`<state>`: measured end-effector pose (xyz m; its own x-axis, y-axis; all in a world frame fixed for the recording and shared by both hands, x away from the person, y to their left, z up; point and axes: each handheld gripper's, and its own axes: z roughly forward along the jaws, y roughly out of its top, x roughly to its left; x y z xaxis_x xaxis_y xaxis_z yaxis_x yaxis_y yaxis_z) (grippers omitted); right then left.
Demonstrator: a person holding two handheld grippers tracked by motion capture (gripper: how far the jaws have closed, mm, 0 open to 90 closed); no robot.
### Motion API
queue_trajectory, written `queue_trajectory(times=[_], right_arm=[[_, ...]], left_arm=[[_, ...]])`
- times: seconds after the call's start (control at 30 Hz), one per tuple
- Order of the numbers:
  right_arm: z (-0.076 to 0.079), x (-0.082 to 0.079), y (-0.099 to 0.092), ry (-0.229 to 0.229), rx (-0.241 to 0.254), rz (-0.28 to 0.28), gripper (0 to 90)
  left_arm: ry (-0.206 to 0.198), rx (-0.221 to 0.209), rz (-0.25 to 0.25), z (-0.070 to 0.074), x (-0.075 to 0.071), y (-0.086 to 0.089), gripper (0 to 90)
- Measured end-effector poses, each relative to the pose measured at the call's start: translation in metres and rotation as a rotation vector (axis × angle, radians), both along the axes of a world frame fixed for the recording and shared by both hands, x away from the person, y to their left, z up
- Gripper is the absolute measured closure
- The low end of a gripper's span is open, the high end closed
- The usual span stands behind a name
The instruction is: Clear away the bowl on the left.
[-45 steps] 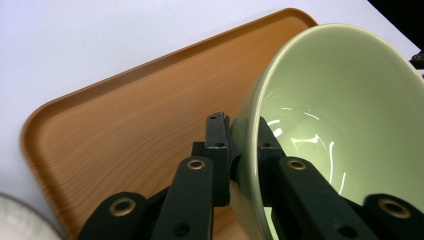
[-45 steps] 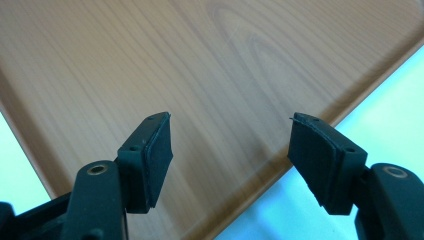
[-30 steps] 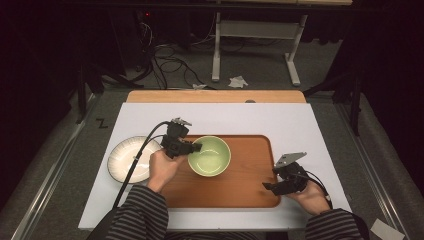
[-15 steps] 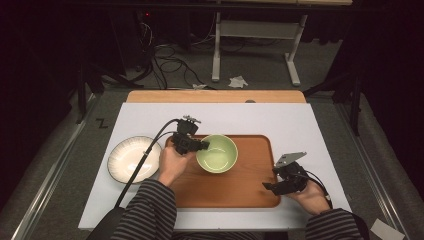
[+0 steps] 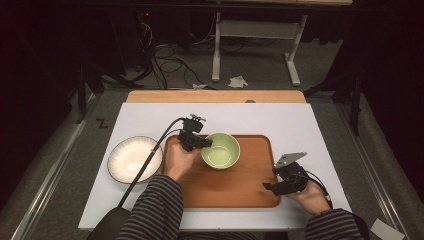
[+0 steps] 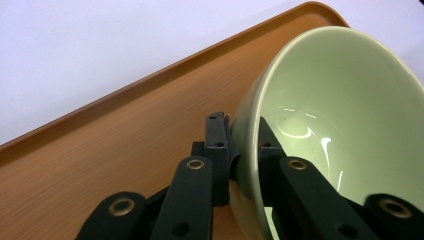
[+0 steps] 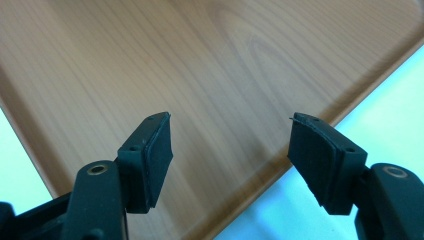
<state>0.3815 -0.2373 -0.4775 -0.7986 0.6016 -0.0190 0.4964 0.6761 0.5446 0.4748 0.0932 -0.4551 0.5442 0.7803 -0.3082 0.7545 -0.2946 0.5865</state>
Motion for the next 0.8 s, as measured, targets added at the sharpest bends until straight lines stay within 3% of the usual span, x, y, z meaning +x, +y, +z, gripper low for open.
queue_trajectory(times=[0.37, 0.8], right_arm=[[0.0, 0.0, 0.0, 0.003, 0.004, -0.005, 35.5], [0.0, 0.0, 0.0, 0.002, 0.002, -0.001, 35.5]], left_arm=[[0.019, 0.011, 0.035, -0.011, 0.013, -0.001, 82.5], [0.034, -0.008, 0.068, -0.019, 0.02, 0.0, 82.1]])
